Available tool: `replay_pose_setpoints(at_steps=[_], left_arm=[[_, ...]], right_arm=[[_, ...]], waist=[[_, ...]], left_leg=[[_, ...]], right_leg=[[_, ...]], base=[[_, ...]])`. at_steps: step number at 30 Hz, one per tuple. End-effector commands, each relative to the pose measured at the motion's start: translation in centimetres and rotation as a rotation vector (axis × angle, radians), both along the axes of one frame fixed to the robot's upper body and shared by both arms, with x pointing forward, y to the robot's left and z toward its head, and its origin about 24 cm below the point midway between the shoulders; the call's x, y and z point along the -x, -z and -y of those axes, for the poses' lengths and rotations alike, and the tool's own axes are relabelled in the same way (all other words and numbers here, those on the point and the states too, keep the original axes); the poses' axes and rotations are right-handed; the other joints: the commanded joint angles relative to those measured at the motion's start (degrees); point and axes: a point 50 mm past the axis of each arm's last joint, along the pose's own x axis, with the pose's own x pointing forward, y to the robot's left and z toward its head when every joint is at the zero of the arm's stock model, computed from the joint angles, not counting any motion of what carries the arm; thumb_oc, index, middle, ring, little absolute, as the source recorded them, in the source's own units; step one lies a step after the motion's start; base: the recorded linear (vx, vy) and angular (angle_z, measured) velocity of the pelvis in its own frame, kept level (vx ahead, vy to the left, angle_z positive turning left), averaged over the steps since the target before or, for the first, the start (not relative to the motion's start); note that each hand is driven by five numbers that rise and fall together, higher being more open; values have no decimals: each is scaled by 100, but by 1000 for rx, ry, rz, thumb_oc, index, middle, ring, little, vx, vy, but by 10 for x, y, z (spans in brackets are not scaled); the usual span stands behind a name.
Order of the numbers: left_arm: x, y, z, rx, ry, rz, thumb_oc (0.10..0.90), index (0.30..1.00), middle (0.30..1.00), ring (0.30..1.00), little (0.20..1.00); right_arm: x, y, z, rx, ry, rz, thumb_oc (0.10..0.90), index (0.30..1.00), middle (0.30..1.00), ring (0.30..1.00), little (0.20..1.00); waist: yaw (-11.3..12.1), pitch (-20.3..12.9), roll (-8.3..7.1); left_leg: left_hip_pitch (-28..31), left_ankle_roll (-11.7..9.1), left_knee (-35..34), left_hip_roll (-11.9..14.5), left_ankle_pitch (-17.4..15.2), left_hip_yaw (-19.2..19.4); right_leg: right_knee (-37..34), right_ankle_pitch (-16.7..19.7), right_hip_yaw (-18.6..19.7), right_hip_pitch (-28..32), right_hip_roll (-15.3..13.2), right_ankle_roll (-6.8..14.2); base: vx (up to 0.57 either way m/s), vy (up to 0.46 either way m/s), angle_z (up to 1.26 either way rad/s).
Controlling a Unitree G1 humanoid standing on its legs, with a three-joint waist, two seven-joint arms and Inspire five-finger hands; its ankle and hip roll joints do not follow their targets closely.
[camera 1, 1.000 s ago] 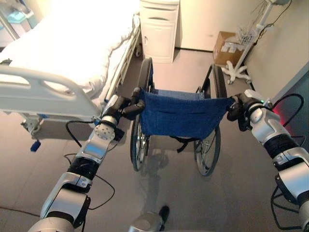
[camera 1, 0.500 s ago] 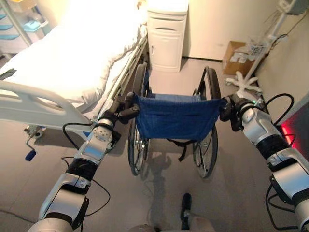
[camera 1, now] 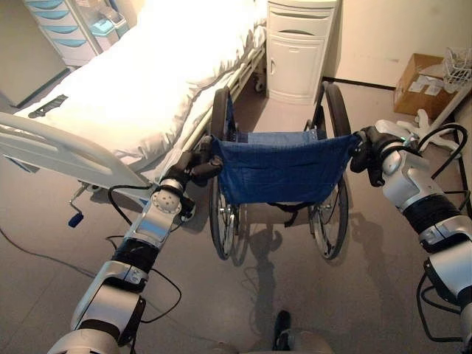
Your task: Push the wheelchair next to the bed
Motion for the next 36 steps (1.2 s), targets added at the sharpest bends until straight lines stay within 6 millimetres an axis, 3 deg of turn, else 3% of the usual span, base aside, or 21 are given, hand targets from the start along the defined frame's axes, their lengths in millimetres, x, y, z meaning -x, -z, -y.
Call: replay_pose_setpoints(at_steps=[1, 2, 4, 5, 8, 11, 12, 14, 15, 17, 18, 20, 21, 24, 25, 26, 27, 31, 33, 34, 36], left_arm=[[8, 35, 2, -40, -34, -161, 400, 300, 300, 300, 300], [8, 34, 3, -39, -31, -159, 400, 300, 300, 300, 300], [10, 33, 8, -45, -10, -132, 400, 300, 300, 300, 300], [11, 31, 12, -48, 1, -117, 400, 300, 300, 300, 300], [13, 32, 24, -96, 43, -96, 400, 300, 300, 300, 300], [12, 23, 20, -136, 44, -91, 400, 300, 300, 300, 300], [11, 22, 19, -135, 41, -88, 400, 300, 300, 300, 300], [2, 4, 12, -124, 16, -70, 400, 300, 300, 300, 300], [0, 3, 11, -101, -12, -74, 400, 300, 300, 300, 300], [3, 21, 16, 63, -12, -149, 400, 300, 300, 300, 300], [5, 26, 16, 61, -40, -148, 400, 300, 300, 300, 300], [7, 41, 19, 125, -58, -170, 400, 300, 300, 300, 300], [9, 50, 38, 126, -50, -180, 400, 300, 300, 300, 300], [6, 54, 56, 78, -70, -157, 400, 300, 300, 300, 300], [2, 51, 58, 60, -92, -134, 400, 300, 300, 300, 300], [2, 50, 58, 55, -94, -128, 400, 300, 300, 300, 300], [-2, 43, 54, 36, -101, -106, 400, 300, 300, 300, 300], [-8, 31, 40, -3, -141, -101, 400, 300, 300, 300, 300], [-8, 30, 34, -11, -135, -107, 400, 300, 300, 300, 300], [-8, 29, 33, -13, -130, -102, 400, 300, 300, 300, 300], [-9, 22, 27, -46, -93, -73, 400, 300, 300, 300, 300]], right_arm=[[2, 3, -109, -55, -479, -79, 400, 300, 300, 300, 300], [2, 3, -109, -55, -480, -79, 400, 300, 300, 300, 300], [2, 5, -110, -38, -468, -60, 400, 300, 300, 300, 300], [1, 3, -110, -36, -458, -45, 400, 300, 300, 300, 300], [-4, 4, -109, -40, -418, -27, 400, 300, 300, 300, 300], [-12, -3, -107, -53, -429, -40, 400, 300, 300, 300, 300], [-12, -4, -107, -51, -434, -40, 400, 300, 300, 300, 300], [-13, -5, -111, -24, -484, -42, 400, 300, 300, 300, 300], [-11, 1, -114, -39, -506, -56, 400, 300, 300, 300, 300], [-7, 10, -113, -48, -544, -78, 400, 300, 300, 300, 300], [-6, 12, -109, -51, -551, -77, 400, 300, 300, 300, 300], [0, 26, -122, -85, -570, -76, 400, 300, 300, 300, 300], [0, 33, -113, -135, -540, -74, 400, 300, 300, 300, 300], [-2, 40, -120, -160, -512, -67, 400, 300, 300, 300, 300], [-5, 33, -126, -160, -515, -61, 400, 300, 300, 300, 300], [-6, 32, -127, -160, -515, -60, 400, 300, 300, 300, 300], [-9, 23, -130, -155, -513, -54, 400, 300, 300, 300, 300], [-12, 13, -131, -133, -500, -60, 400, 300, 300, 300, 300], [-11, 7, -131, -126, -491, -68, 400, 300, 300, 300, 300], [-11, 5, -131, -121, -490, -70, 400, 300, 300, 300, 300], [-10, 0, -127, -107, -456, -71, 400, 300, 300, 300, 300]], waist=[[2, 300, -242], [17, 313, -244], [256, 500, -258], [398, 613, -238], [911, 873, -103], [1271, 921, -79], [1284, 924, -81], [1243, 836, -44], [1202, 728, -89], [1209, 585, -211], [1237, 550, -227], [1187, 428, -396], [1241, 276, -496], [1184, 228, -543], [1052, 252, -433], [1029, 266, -416], [884, 318, -331], [528, 507, -392], [399, 539, -396], [374, 542, -390], [326, 595, -443]], left_leg=[[325, 65, 703, -50, 1026, 527], [271, 76, 716, -76, 1009, 540], [-352, 251, 395, -400, 760, 495], [-716, 267, 167, -508, 820, 585], [-1859, 177, -439, -688, 1638, 849], [-2219, 182, -1115, -756, 2199, 809], [-2217, 190, -1129, -755, 2200, 830], [-2197, 263, -892, -704, 2027, 1177], [-2110, 417, -731, -728, 1716, 1351], [-2182, 588, -272, -768, 1311, 1393], [-2172, 649, -196, -760, 1203, 1377], [-1946, 806, -329, -766, 1167, 1384], [-1856, 860, -398, -735, 1117, 1358], [-1600, 881, -568, -680, 965, 1275], [-1316, 847, -739, -572, 978, 1154], [-1270, 837, -757, -559, 977, 1132], [-1027, 809, -771, -578, 878, 928], [-485, 879, -722, -837, 342, 623], [-275, 918, -640, -891, 139, 470], [-246, 927, -617, -899, 119, 438], [-215, 918, -155, -934, -224, 418]], right_leg=[[-274, 417, 528, 313, -348, 731], [-280, 395, 532, 359, -334, 721], [-273, 266, 719, 683, -201, 733], [-312, 197, 776, 907, -123, 736], [-561, -51, 906, 1707, 156, 639], [-591, -352, 1170, 2175, 351, 541], [-569, -381, 1185, 2185, 358, 540], [-299, -605, 1125, 2172, 404, 563], [-139, -633, 1088, 2144, 341, 602], [108, -650, 1108, 2187, 185, 704], [162, -652, 1142, 2187, 165, 714], [606, -211, 986, 2178, -64, 1049], [808, -74, 918, 2246, -129, 1133], [1003, 496, 710, 1818, -436, 1332], [910, 409, 718, 1366, -500, 1299], [891, 360, 719, 1317, -506, 1289], [469, 320, 836, 858, -495, 1241], [-605, 1201, 1083, -184, -582, 1375], [-1368, 1359, 1148, -345, -521, 1424], [-1459, 1366, 1166, -380, -501, 1425], [-1460, 1362, 1227, -414, -577, 1360]], base=[[212, -101, 29], [291, -172, 17], [301, -204, 2], [274, -167, -16], [384, -105, -47], [467, -8, -76], [431, 142, -99], [332, 194, -76], [340, 194, -47], [318, 165, -26], [319, 130, -21], [349, 62, -12], [304, -40, 8], [204, -39, 12], [195, 0, -8], [283, -12, 1], [257, -31, 11], [371, -82, 33], [518, -110, 51], [540, -132, 61], [477, -209, 43]])
